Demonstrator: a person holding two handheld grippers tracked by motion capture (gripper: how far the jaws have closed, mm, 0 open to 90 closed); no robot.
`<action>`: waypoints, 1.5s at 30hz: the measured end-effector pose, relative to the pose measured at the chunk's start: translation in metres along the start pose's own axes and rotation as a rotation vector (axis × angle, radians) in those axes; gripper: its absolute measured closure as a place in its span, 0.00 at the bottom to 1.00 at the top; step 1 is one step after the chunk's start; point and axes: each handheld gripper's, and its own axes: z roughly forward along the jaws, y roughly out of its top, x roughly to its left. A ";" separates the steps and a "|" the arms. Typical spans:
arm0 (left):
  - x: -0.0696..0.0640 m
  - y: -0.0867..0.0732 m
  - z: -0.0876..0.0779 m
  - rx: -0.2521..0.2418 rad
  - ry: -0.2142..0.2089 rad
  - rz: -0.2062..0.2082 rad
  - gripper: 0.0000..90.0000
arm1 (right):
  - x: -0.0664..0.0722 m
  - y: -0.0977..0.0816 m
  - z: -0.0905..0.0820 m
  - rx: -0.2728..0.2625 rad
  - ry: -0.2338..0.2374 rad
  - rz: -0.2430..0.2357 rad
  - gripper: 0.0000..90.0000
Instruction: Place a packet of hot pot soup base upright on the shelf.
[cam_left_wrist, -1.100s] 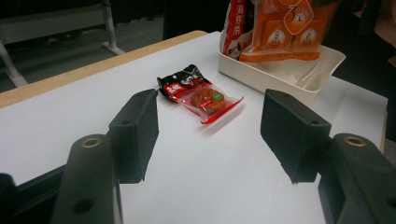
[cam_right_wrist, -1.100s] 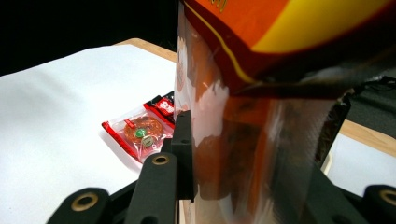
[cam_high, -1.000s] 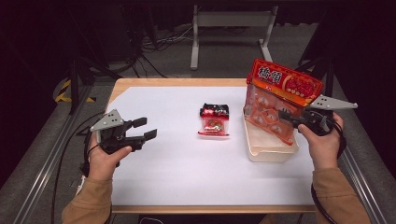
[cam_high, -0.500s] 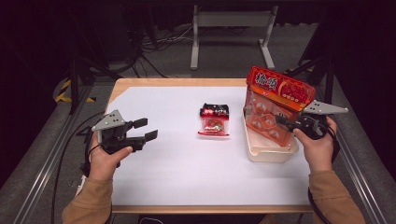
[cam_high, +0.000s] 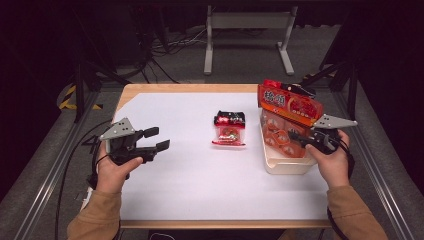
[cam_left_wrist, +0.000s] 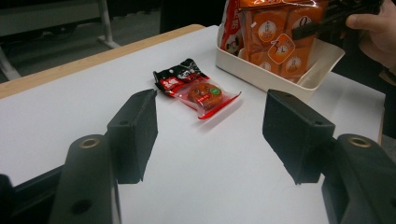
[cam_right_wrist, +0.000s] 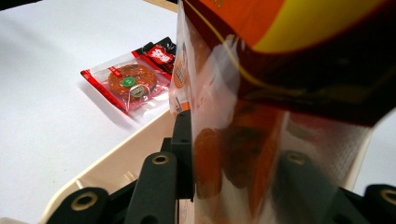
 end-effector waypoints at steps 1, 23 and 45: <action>0.000 0.000 0.000 0.002 -0.002 -0.001 0.41 | -0.001 -0.001 0.000 0.000 0.001 0.013 0.78; 0.002 -0.001 -0.001 0.003 0.005 -0.003 0.40 | -0.012 -0.004 -0.023 -0.051 -0.067 0.120 0.42; 0.003 -0.002 0.002 0.012 -0.002 -0.020 0.39 | 0.007 -0.019 -0.079 -0.090 -0.075 0.079 0.37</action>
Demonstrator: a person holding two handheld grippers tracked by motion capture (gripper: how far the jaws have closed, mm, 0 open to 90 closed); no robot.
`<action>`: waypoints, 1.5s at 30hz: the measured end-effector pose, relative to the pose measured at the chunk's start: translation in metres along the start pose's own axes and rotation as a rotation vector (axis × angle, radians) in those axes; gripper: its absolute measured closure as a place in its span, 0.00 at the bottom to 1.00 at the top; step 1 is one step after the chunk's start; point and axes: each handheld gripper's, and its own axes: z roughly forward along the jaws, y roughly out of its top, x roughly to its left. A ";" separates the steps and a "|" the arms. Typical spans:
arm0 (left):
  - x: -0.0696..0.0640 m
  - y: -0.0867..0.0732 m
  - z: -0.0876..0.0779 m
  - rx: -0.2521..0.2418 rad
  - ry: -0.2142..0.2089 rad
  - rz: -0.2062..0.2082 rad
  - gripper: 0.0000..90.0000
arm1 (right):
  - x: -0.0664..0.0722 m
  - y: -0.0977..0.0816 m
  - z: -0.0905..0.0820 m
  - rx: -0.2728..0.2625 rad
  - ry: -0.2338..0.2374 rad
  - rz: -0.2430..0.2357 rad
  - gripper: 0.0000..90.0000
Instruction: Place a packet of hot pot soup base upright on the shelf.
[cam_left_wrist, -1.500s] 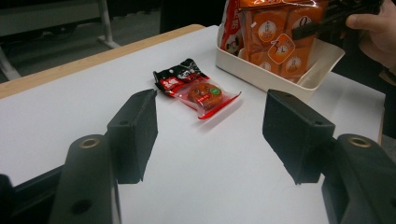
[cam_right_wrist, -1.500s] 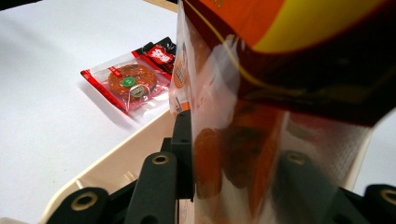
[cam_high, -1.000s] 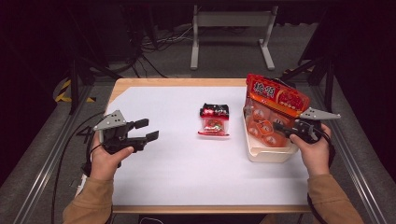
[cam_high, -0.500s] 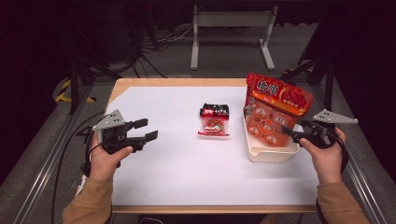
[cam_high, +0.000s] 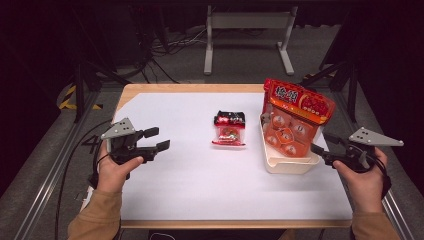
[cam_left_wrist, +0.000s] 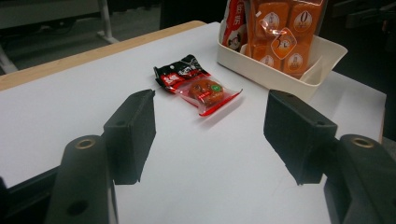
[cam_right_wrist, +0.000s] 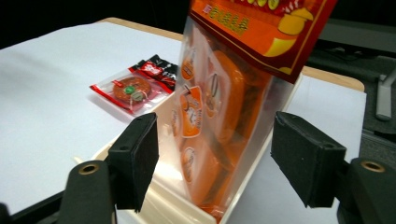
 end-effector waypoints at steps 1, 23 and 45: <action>0.000 0.000 0.000 0.002 0.001 0.000 0.39 | 0.003 0.001 -0.002 -0.009 0.014 -0.001 0.37; 0.008 -0.002 0.015 0.039 0.131 -0.075 0.32 | 0.080 0.005 0.043 -0.042 0.385 -0.172 0.36; 0.011 0.000 0.045 0.044 0.066 -0.077 0.19 | 0.105 0.000 0.066 -0.034 0.455 -0.201 0.37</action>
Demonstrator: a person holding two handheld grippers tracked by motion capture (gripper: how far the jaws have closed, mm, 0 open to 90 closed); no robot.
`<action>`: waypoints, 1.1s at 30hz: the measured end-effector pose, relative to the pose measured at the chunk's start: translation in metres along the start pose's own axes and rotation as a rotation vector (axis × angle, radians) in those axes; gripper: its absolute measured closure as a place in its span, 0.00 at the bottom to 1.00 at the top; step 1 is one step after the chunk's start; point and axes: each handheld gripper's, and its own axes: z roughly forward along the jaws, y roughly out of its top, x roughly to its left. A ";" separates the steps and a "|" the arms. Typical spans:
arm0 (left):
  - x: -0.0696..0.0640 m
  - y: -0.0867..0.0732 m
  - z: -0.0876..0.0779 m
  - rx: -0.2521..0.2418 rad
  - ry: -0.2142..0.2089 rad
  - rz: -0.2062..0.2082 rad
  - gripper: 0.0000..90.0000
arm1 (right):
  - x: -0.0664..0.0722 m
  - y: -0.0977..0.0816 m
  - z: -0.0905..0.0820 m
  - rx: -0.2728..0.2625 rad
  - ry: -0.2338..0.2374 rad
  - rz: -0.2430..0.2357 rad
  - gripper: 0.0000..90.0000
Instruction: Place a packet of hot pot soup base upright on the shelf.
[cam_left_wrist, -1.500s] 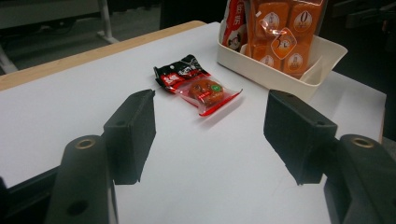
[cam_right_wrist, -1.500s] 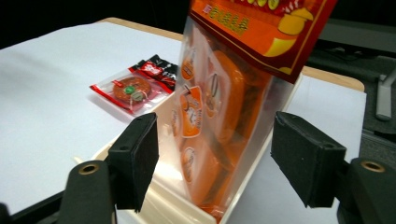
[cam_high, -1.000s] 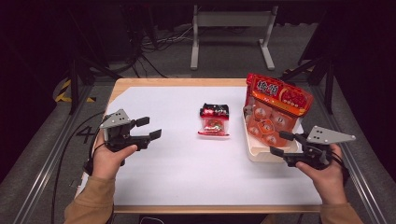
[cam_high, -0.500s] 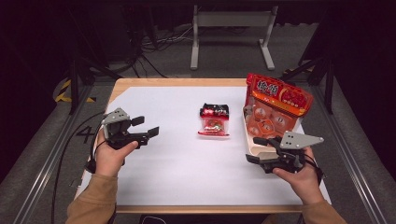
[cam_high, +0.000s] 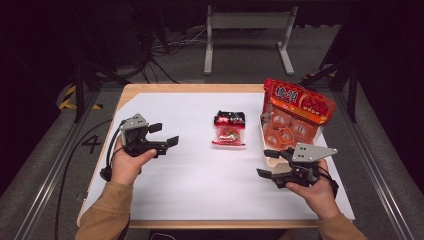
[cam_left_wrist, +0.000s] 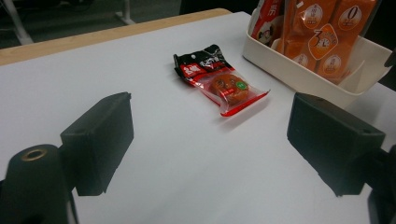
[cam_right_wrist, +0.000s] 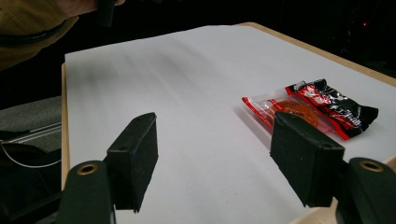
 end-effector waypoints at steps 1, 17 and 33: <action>-0.001 0.000 0.003 -0.006 -0.009 0.012 0.22 | 0.000 0.000 0.000 -0.002 0.001 0.000 0.37; -0.007 0.017 0.062 0.053 -0.061 0.033 0.31 | 0.001 -0.003 -0.001 -0.011 0.004 -0.001 0.36; -0.004 0.014 0.124 0.112 -0.074 -0.026 0.31 | 0.002 -0.005 -0.002 -0.008 0.005 -0.013 0.37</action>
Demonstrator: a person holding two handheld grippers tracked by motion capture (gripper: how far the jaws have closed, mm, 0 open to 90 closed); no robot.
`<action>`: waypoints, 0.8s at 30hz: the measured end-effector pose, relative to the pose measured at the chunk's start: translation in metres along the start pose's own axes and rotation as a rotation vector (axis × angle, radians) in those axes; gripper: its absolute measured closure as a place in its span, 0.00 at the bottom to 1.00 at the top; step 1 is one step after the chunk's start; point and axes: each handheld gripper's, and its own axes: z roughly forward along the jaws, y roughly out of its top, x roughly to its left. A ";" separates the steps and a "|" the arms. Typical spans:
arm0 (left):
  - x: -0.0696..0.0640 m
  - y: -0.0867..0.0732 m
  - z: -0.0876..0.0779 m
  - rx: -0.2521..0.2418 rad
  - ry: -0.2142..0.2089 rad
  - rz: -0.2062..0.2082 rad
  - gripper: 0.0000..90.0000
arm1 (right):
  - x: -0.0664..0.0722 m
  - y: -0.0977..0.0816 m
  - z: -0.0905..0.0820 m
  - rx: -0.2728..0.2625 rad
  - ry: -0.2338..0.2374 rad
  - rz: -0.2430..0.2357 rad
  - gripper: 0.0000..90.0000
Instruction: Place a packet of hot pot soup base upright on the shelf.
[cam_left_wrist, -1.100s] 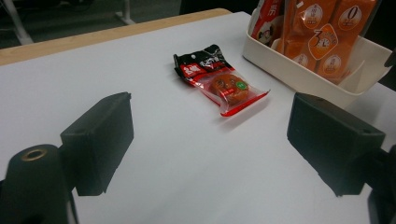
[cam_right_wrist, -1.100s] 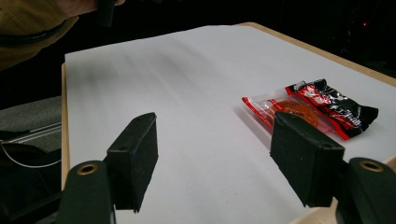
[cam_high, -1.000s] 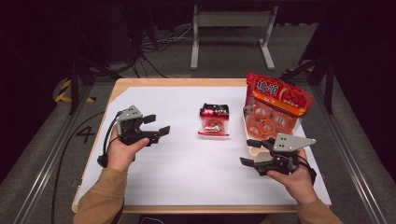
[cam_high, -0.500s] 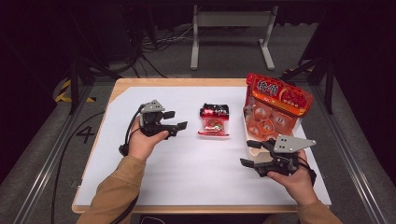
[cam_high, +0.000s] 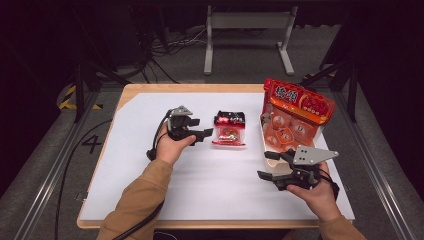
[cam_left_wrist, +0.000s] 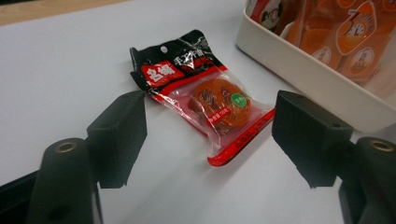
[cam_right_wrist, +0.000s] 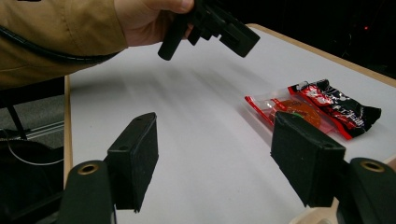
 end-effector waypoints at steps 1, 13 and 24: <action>0.000 -0.001 0.005 0.011 -0.002 0.001 0.31 | 0.000 0.000 0.000 0.000 0.000 0.000 0.36; -0.001 -0.010 0.042 0.080 -0.004 -0.032 0.32 | -0.001 -0.002 0.001 0.007 0.004 0.001 0.36; -0.005 -0.021 0.062 0.136 0.003 -0.042 0.42 | 0.000 -0.004 0.003 0.012 0.011 0.002 0.35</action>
